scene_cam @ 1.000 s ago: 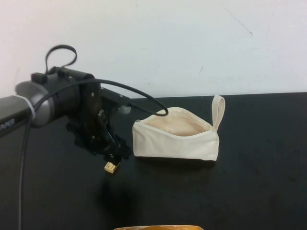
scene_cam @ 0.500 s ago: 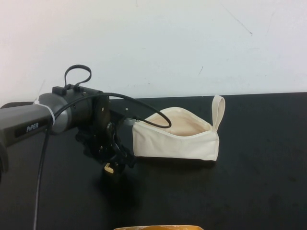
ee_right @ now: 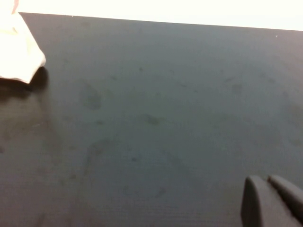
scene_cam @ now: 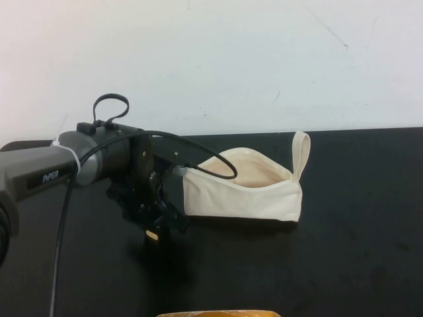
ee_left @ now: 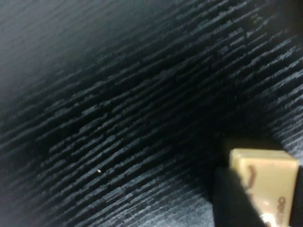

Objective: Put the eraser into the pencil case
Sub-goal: Pick up the eraser from the table, then place the eraser on the pencil case

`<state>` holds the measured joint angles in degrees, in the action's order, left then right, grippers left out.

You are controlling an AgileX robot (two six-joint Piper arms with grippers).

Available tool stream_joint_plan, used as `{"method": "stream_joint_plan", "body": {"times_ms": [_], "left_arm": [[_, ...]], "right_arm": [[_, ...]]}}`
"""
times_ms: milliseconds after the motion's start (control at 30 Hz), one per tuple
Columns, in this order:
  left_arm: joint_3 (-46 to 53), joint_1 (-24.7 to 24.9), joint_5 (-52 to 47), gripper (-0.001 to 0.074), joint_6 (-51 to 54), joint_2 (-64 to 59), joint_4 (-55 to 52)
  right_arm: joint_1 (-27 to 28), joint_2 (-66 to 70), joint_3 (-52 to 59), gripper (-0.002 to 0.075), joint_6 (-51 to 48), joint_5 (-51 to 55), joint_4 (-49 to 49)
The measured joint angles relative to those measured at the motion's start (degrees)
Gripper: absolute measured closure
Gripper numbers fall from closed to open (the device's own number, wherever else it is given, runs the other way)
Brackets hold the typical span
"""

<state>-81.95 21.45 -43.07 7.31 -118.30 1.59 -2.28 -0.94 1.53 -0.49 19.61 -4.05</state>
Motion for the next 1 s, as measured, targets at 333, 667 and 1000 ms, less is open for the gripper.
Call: {"method": "stream_joint_plan", "body": {"times_ms": [333,667,1000], "left_arm": [[0.11,0.17,-3.77,0.0546,0.3,7.8,3.81],[0.11,7.81,8.77,0.0546,4.52,20.56,10.4],[0.11,10.13,25.02,0.0519,4.32,12.39,14.32]], "right_arm": [[0.0,0.0,0.0,0.0727,0.0,0.0,0.0],[0.0,0.0,0.0,0.0727,0.0,0.0,0.0],[0.0,0.0,0.0,0.0727,0.0,0.0,0.0]]}}
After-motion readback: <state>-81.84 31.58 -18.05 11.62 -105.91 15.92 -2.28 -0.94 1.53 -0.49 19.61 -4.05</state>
